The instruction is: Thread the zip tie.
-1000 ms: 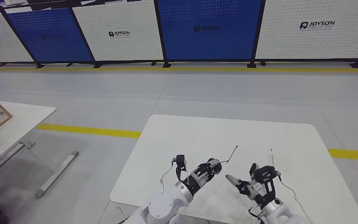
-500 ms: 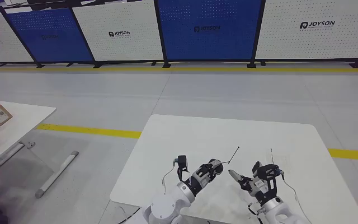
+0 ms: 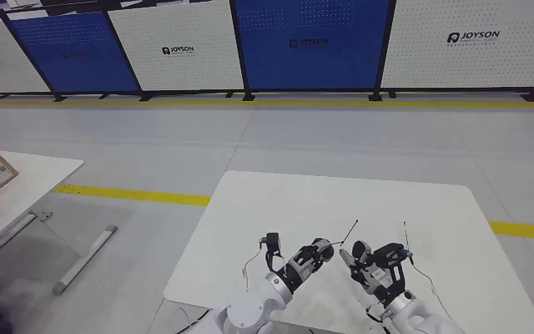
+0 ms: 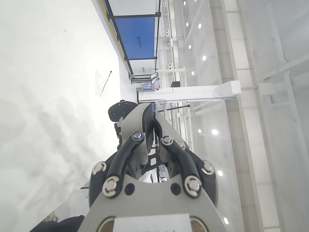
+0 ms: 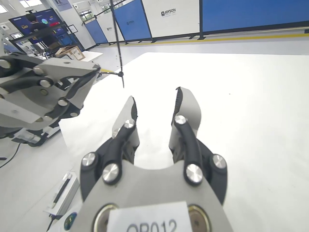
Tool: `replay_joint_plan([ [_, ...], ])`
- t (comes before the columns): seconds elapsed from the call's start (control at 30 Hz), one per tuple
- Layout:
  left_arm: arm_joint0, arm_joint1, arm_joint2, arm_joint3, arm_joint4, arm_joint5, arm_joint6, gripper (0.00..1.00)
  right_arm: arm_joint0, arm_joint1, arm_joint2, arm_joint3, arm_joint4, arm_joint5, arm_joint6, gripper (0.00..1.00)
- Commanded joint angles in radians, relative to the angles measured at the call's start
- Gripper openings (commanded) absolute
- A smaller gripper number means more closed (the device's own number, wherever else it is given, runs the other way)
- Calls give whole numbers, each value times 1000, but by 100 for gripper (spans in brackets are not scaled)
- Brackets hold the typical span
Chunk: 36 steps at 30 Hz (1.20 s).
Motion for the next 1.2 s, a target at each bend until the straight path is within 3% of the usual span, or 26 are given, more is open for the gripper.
replay_joint_plan([
  [0.0, -1, 0, 3, 2, 2, 0, -2, 0, 0, 1, 1, -2, 6, -4, 5, 36],
  [0.13, -2, -1, 7, 4, 8, -2, -6, 0, 7, 2, -3, -3, 10, -4, 18, 37],
  [0.2, -2, -1, 9, 5, 13, -4, -6, 0, 11, 3, -8, -4, 13, -4, 23, 42],
  [0.27, -2, -1, 11, 5, 14, -6, -6, 0, 15, 4, -14, -6, 16, -4, 26, 34],
  [0.93, -2, -2, 26, 12, 40, -8, -21, 0, 33, 19, -33, -8, 29, -4, 13, 26],
  [1.03, -4, -2, 28, 13, 42, -7, -18, 0, 34, 20, -32, -7, 33, -4, 19, 13],
  [1.07, -4, -3, 28, 13, 43, -6, -16, 0, 35, 21, -32, -7, 35, -4, 20, 0],
  [1.17, -6, -3, 30, 13, 45, -5, -11, 0, 37, 22, -33, -6, 38, -4, 22, 0],
])
